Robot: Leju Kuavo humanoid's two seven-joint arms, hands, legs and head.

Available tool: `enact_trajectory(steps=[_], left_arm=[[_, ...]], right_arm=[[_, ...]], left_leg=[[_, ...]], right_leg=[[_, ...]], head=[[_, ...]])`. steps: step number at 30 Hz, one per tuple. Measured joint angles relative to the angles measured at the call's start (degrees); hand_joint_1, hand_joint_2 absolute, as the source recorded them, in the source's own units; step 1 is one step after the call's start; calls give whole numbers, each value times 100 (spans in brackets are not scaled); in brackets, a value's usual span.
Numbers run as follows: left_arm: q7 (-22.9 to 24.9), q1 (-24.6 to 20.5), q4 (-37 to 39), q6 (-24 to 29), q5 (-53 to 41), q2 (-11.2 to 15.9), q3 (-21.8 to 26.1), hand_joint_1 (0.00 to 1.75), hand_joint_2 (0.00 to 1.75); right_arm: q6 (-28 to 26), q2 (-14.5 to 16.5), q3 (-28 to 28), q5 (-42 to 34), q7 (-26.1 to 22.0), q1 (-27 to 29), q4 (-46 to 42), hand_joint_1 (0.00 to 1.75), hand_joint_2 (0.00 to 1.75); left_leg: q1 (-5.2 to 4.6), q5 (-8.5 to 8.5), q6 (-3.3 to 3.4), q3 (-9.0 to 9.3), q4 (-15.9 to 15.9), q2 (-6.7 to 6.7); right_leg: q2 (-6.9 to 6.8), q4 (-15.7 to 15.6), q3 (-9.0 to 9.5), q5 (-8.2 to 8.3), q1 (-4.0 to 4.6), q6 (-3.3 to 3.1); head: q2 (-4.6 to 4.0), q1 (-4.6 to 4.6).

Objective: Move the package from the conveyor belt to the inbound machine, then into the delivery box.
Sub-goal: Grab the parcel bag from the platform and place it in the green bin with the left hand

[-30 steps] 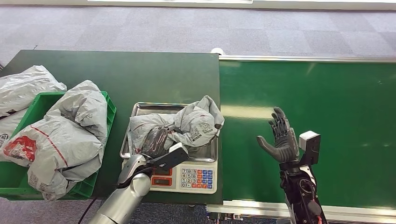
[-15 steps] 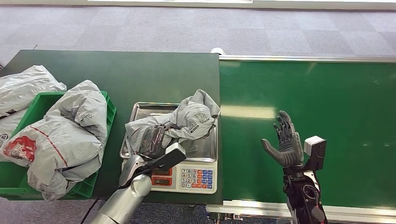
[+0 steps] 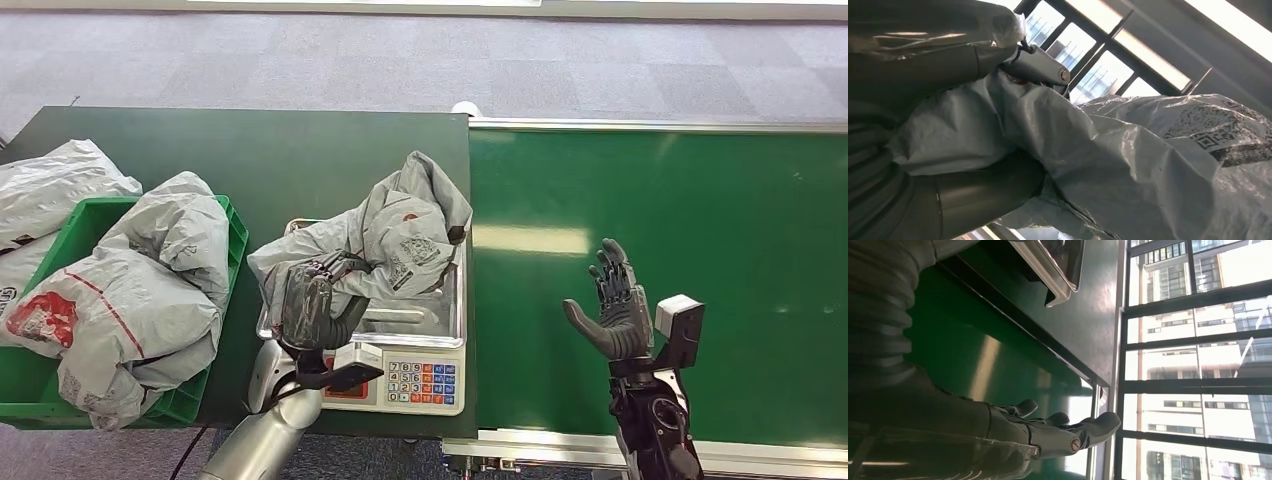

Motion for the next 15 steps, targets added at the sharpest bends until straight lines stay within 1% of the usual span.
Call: enact_trajectory(steps=[7,11,15], left_arm=[[-90,640,-2339,53,-818,-26,215,175,175],[-92,884,-3476,53,-1460,-28,325,175,175],[-92,1033,-4497,52,-2069,-56,599,175,175]], right_arm=[[-59,-77,7,-77,-105,-14,90,0,175],[-85,-151,11,-124,-175,-5,148,0,175],[-105,-244,10,-191,-239,105,160,0,175]], left_leg=[[0,0,0,-9,0,3],[0,0,0,-9,0,3],[0,0,0,-9,0,1]], right_leg=[[-1,0,-9,0,0,0],[0,0,-9,0,0,0],[-2,0,-9,0,0,0]], head=[[0,-1],[0,-1],[0,1]])
